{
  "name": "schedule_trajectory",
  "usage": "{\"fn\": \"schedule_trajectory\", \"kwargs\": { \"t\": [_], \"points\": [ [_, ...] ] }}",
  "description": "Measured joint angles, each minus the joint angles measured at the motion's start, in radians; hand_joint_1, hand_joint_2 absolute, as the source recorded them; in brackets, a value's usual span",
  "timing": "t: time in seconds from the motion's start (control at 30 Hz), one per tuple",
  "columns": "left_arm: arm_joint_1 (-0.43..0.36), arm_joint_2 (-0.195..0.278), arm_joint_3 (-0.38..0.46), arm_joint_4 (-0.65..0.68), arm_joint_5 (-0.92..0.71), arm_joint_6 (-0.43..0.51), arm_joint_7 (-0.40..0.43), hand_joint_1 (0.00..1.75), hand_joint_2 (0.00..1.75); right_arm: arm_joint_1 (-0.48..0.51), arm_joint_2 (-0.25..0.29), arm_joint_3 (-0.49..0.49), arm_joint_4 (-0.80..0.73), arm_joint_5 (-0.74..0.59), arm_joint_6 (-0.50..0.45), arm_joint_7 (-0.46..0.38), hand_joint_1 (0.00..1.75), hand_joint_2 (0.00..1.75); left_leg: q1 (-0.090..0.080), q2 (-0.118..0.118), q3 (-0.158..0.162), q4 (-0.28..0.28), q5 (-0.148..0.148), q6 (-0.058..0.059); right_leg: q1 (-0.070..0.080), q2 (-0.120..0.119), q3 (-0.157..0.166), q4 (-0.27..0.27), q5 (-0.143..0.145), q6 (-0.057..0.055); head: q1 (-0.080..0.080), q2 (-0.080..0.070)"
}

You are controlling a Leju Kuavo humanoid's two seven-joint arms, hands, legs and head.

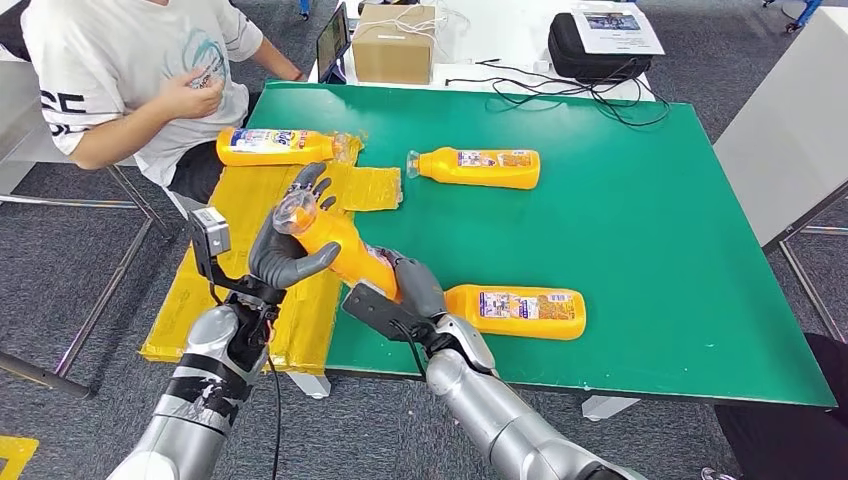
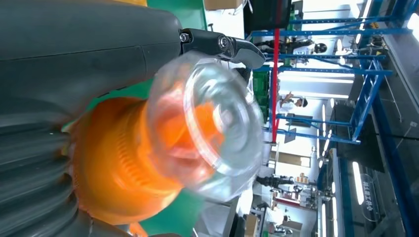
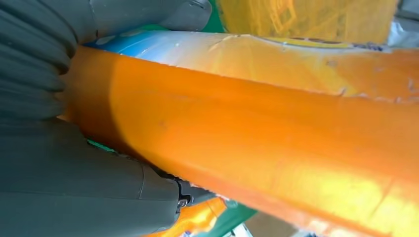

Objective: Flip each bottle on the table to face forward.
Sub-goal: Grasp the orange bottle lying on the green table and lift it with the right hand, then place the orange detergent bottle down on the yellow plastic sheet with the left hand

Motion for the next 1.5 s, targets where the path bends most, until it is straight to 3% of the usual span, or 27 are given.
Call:
{"fn": "schedule_trajectory", "kwargs": {
  "t": [0.67, 0.9, 1.03, 1.07, 1.1, 1.2, 1.23, 1.5],
  "points": [
    [-0.028, 0.013, -0.018, 0.057, -0.06, -0.02, 0.072, 0.0, 1.75, -0.027, 0.02, 0.021, 0.042, 0.11, -0.024, 0.071, 1.75, 1.75, 0.0, -0.001, 0.0, 0.0, 0.001, 0.001, 0.0, -0.002, 0.0, 0.0, 0.0, 0.0, 0.0, 0.0],
    [-0.092, 0.043, -0.051, 0.19, -0.057, -0.051, 0.055, 0.04, 1.75, -0.053, 0.027, 0.08, 0.025, 0.059, -0.057, 0.095, 1.75, 1.75, 0.0, -0.002, 0.0, 0.0, 0.001, 0.001, 0.0, -0.002, 0.0, 0.0, 0.0, 0.0, 0.0, 0.0],
    [-0.098, 0.046, -0.052, 0.201, -0.052, -0.052, 0.054, 1.75, 1.75, -0.055, 0.027, 0.087, 0.025, 0.055, -0.058, 0.097, 1.75, 1.75, 0.0, -0.002, -0.001, 0.0, 0.001, 0.001, 0.0, -0.002, 0.0, 0.0, 0.0, 0.0, 0.0, 0.0],
    [-0.099, 0.047, -0.052, 0.203, -0.046, -0.053, 0.053, 1.75, 1.75, -0.056, 0.027, 0.089, 0.025, 0.052, -0.06, 0.097, 1.68, 1.75, 0.0, -0.002, -0.001, 0.0, 0.001, 0.001, 0.0, -0.002, 0.0, 0.0, 0.0, 0.0, 0.0, 0.0],
    [-0.099, 0.048, -0.052, 0.204, -0.039, -0.054, 0.053, 1.75, 1.75, -0.057, 0.027, 0.09, 0.025, 0.05, -0.062, 0.097, 1.34, 1.75, 0.0, -0.002, -0.001, 0.0, 0.001, 0.001, 0.0, -0.002, 0.0, 0.0, 0.0, 0.0, 0.0, 0.0],
    [-0.095, 0.048, -0.049, 0.202, -0.011, -0.047, 0.053, 1.75, 1.75, -0.059, 0.027, 0.094, 0.025, 0.034, -0.073, 0.092, 0.09, 1.75, 0.0, -0.002, -0.001, 0.0, 0.001, 0.001, 0.0, -0.002, 0.0, 0.0, 0.0, 0.0, 0.0, 0.0],
    [-0.092, 0.047, -0.048, 0.198, -0.003, -0.039, 0.053, 1.75, 1.75, -0.06, 0.027, 0.095, 0.024, 0.028, -0.079, 0.088, 0.0, 1.75, 0.0, -0.002, -0.001, 0.0, 0.001, 0.001, 0.0, -0.002, 0.0, 0.0, 0.0, 0.0, 0.0, 0.0],
    [-0.049, 0.037, -0.028, 0.135, 0.016, 0.007, 0.054, 1.75, 1.75, -0.07, 0.027, 0.098, 0.017, 0.009, -0.106, 0.068, 0.0, 1.75, 0.0, -0.002, -0.001, 0.0, 0.001, 0.001, 0.0, -0.002, 0.0, 0.0, 0.0, 0.0, 0.0, 0.0]
  ]
}}
